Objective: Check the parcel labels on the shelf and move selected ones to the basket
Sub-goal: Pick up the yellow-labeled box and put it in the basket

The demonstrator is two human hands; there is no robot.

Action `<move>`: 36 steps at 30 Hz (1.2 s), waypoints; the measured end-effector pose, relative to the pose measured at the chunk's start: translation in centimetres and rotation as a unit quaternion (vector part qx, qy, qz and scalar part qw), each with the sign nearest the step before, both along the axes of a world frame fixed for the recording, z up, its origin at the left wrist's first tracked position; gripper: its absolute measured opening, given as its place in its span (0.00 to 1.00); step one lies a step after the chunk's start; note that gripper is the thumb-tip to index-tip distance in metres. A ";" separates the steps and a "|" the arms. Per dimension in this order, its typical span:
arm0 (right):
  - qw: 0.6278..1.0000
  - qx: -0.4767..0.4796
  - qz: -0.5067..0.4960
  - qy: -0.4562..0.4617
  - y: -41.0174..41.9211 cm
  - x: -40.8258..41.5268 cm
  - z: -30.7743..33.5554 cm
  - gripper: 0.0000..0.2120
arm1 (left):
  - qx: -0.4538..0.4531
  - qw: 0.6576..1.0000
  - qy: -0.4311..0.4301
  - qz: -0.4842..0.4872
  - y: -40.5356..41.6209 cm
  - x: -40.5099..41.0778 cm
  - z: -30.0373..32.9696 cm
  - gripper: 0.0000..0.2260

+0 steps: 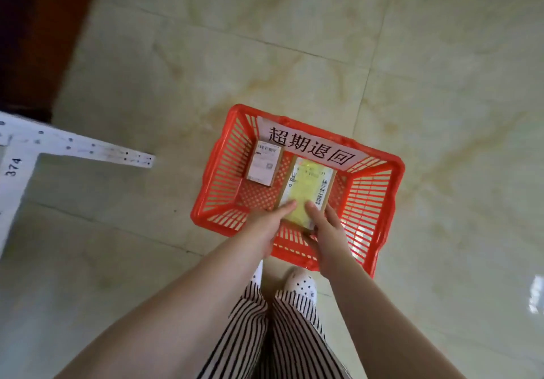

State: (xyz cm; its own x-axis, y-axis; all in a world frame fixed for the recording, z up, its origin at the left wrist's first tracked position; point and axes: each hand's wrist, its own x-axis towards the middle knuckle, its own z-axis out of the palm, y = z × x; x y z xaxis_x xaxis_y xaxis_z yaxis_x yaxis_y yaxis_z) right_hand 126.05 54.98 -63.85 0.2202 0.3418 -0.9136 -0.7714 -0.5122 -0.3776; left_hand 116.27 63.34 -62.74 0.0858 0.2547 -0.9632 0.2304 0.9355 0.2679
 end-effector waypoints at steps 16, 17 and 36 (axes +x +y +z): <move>0.998 0.031 0.014 -0.059 4.9 1.0 -21.4 0.30 | -0.035 0.998 0.027 0.051 3.9 2.3 -22.6 0.28; 0.997 0.035 0.010 -0.061 5.0 1.1 -21.9 0.29 | -0.035 0.997 0.023 0.059 4.0 2.4 -23.2 0.26; 0.985 0.024 0.065 -0.157 6.2 0.4 -25.2 0.18 | 0.015 0.995 0.070 0.068 3.7 3.0 -27.1 0.33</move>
State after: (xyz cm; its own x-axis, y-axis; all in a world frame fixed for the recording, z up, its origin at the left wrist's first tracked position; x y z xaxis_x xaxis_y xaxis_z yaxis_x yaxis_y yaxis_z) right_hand 126.46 61.22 -89.03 0.4416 0.4265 -0.7894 -0.5416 -0.5747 -0.6135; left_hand 119.27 66.99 -89.85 -0.0862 0.2837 -0.9550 0.1398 0.9526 0.2704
